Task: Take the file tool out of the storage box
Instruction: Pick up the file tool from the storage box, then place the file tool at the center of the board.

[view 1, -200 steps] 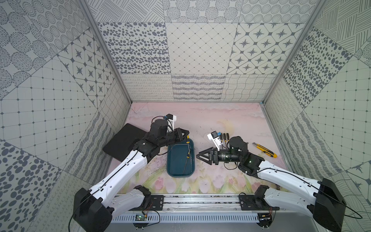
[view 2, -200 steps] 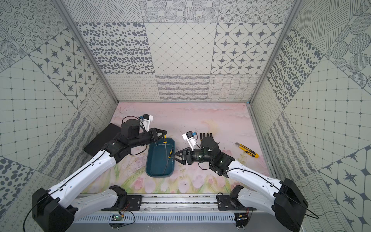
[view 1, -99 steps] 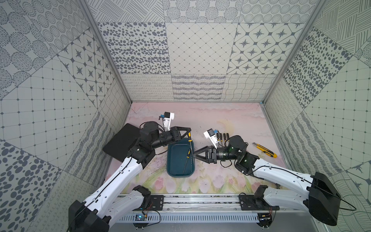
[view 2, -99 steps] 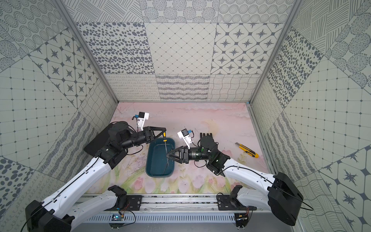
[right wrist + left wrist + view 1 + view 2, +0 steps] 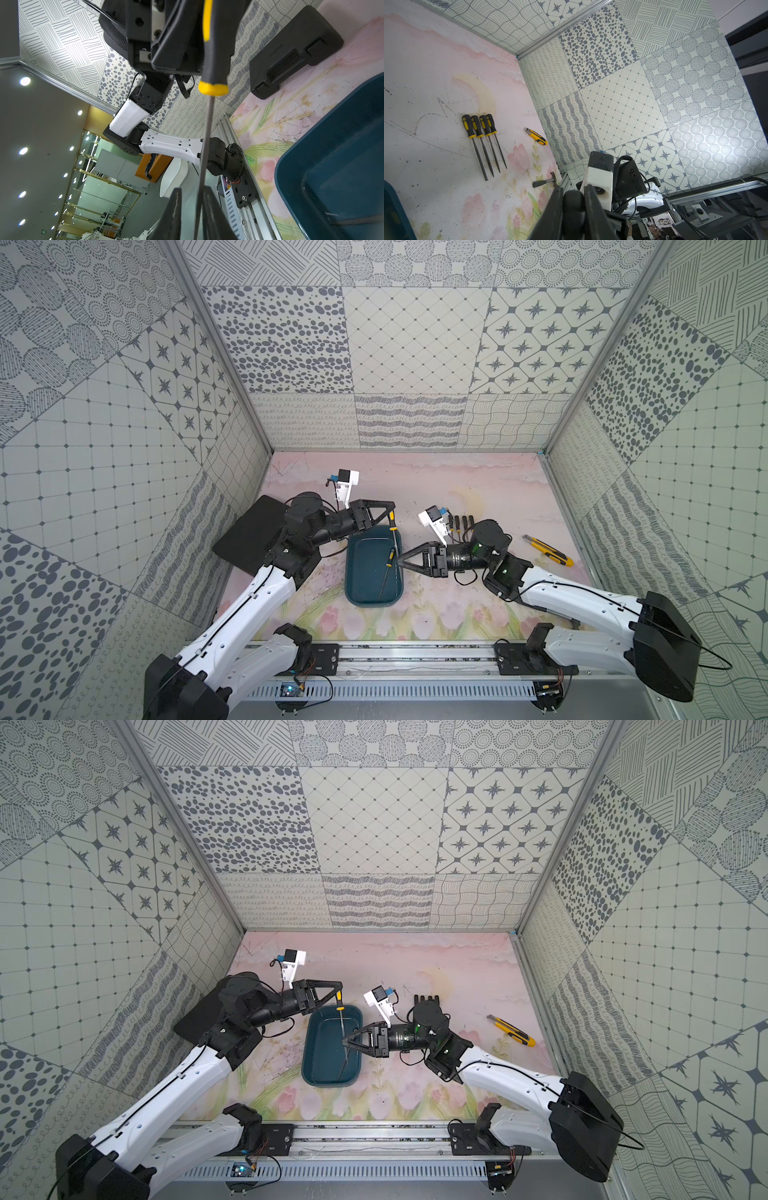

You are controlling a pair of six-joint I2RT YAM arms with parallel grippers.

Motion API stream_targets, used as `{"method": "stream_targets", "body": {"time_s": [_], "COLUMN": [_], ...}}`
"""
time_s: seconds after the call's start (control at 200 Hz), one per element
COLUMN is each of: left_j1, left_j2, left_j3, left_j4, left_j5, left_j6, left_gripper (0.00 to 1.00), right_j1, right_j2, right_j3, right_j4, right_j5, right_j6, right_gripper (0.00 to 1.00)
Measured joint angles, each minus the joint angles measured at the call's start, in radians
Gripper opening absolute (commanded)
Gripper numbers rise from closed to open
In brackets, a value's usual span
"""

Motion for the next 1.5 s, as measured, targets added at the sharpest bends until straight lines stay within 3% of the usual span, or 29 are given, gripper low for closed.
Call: {"method": "stream_targets", "body": {"time_s": [0.265,0.395,0.445,0.595,0.645,0.79,0.906,1.046,1.171,1.306,1.501], "left_j1": [0.003,0.006,0.007,0.008,0.008,0.008,0.008,0.008,0.008,0.008,0.005], "left_j2": [-0.002,-0.007,-0.009,-0.017,-0.023,-0.047,-0.056,-0.042,-0.027,-0.027,-0.009], "left_j3": [-0.023,-0.028,-0.027,0.011,0.039,0.131,0.197,0.232,0.198,0.151,0.105], "left_j4": [0.061,0.071,0.068,0.035,0.002,-0.132,-0.265,-0.444,-0.586,-0.695,-0.778], "left_j5": [0.015,0.013,0.013,0.005,-0.003,-0.046,-0.106,-0.203,-0.283,-0.338,-0.375], "left_j6": [-0.015,-0.008,-0.006,0.024,0.042,0.122,0.192,0.265,0.309,0.336,0.354], "left_gripper": [0.22,0.37,0.46,0.9,0.98,0.99,0.99,0.99,0.99,0.99,0.99], "right_j1": [0.0,0.001,0.002,0.005,0.006,0.023,0.053,0.084,0.088,0.068,-0.023], "right_j2": [0.013,0.015,0.015,0.007,-0.004,-0.047,-0.05,0.031,0.129,0.222,0.312], "right_j3": [0.007,0.018,0.026,0.071,0.094,0.184,0.272,0.365,0.375,0.376,0.371], "right_j4": [0.001,-0.006,-0.023,-0.155,-0.241,-0.521,-0.752,-0.986,-1.108,-1.18,-1.174], "right_j5": [0.0,0.003,0.011,0.054,0.087,0.244,0.457,0.722,0.877,0.96,0.961], "right_j6": [0.018,0.019,0.014,-0.029,-0.064,-0.163,-0.226,-0.259,-0.266,-0.28,-0.303], "right_gripper": [0.01,0.0,0.0,0.0,0.0,0.0,0.0,0.0,0.0,0.0,0.0]}}
